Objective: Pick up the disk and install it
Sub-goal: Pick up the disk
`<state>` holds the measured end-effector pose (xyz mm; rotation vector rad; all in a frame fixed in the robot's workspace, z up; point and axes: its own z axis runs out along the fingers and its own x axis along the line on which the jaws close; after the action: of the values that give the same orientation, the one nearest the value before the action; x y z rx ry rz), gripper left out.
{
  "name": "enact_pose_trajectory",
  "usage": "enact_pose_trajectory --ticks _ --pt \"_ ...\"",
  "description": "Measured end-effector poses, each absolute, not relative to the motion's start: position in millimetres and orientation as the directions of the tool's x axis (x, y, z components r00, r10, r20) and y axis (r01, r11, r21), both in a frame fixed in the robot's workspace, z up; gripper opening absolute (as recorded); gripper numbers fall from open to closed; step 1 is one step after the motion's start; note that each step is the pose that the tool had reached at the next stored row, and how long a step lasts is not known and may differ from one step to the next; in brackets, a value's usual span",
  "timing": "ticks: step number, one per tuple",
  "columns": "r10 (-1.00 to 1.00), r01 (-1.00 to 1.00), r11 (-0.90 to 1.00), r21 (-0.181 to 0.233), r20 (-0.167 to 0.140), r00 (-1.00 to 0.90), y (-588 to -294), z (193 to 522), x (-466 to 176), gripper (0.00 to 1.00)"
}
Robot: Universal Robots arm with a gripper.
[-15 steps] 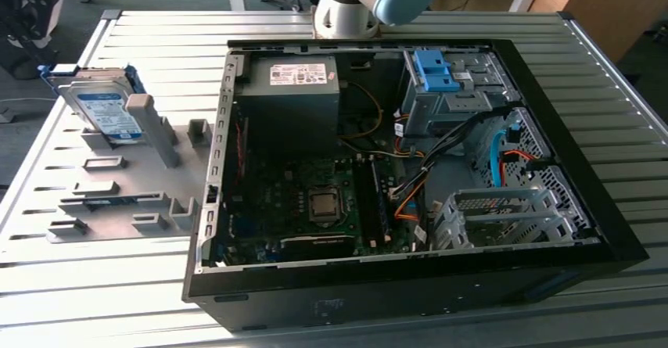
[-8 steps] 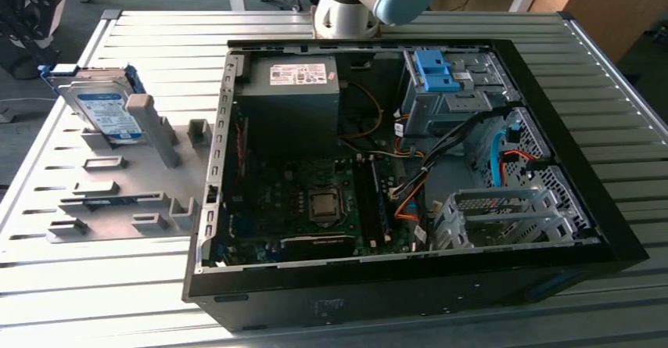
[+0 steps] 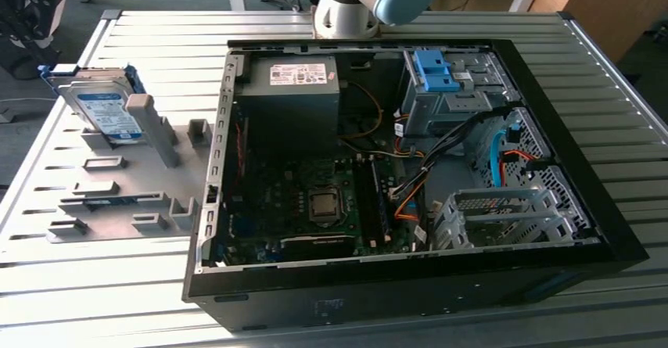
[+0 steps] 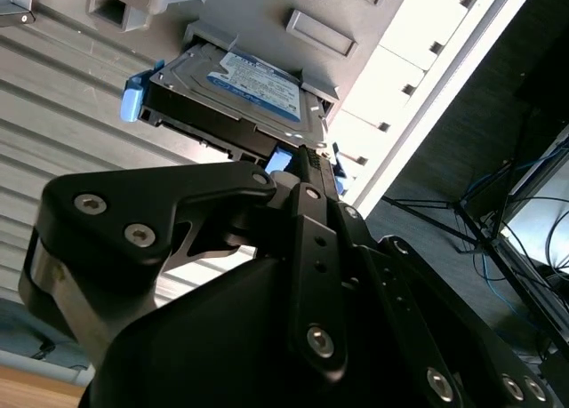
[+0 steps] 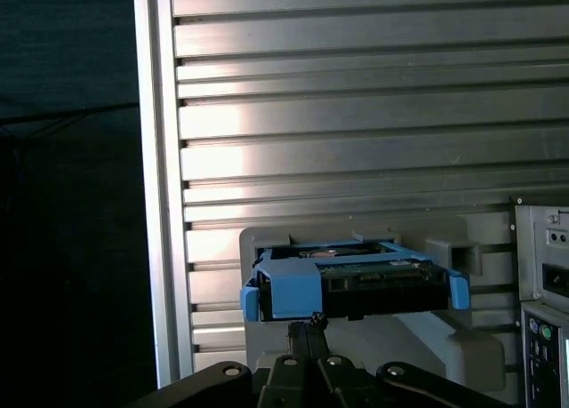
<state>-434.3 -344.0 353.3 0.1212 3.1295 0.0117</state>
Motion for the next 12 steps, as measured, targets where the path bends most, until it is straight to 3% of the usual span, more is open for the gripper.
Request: enact_pose_trajectory --ticks 12 --pt "0.034 0.034 0.999 0.008 -0.009 -0.999 -344.0 353.3 -434.2 0.11"
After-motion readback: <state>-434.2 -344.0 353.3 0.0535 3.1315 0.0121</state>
